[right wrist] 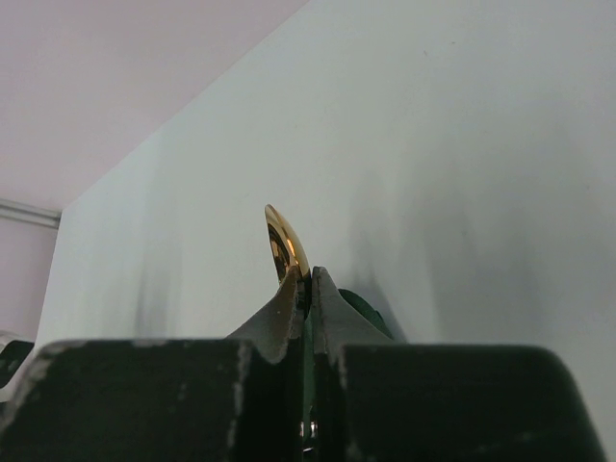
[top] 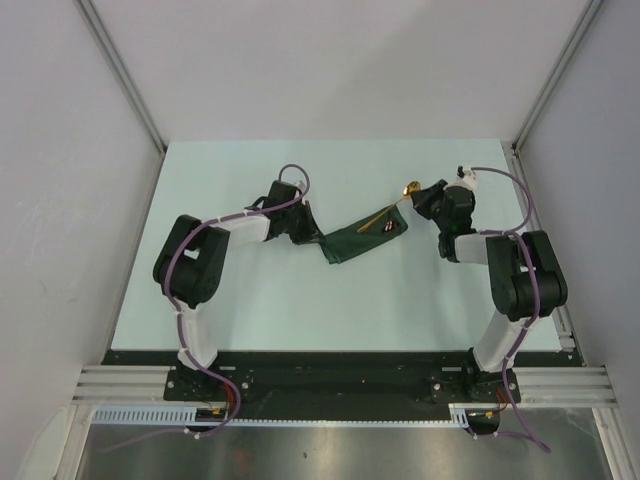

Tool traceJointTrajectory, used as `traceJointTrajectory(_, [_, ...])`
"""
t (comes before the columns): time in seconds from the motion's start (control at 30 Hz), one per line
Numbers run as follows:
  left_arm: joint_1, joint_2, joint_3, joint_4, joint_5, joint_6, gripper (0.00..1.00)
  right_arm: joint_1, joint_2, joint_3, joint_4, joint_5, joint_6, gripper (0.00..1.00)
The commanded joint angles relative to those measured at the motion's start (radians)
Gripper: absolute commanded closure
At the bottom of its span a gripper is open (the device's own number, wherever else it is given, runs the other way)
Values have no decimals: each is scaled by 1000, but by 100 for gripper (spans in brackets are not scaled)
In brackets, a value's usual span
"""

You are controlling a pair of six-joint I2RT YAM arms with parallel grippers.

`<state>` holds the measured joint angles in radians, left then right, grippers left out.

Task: Fold the napkin into a case and place the utensils inside
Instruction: Insert the spoon into the folded napkin.

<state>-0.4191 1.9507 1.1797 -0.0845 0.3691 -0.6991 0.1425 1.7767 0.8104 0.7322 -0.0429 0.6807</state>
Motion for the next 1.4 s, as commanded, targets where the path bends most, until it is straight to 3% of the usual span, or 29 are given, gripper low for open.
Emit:
traceJointTrajectory(0.0, [2, -1, 17, 22, 4, 4, 100, 17, 4, 10, 58, -6, 16, 100])
traceJointTrajectory(0.97, [-6, 1, 0, 20, -7, 7, 100, -61, 93, 111, 33, -48, -26, 100])
traceJointTrajectory(1.37, [-7, 7, -3, 31, 1, -5, 100, -1, 67, 58, 18, -14, 3, 100])
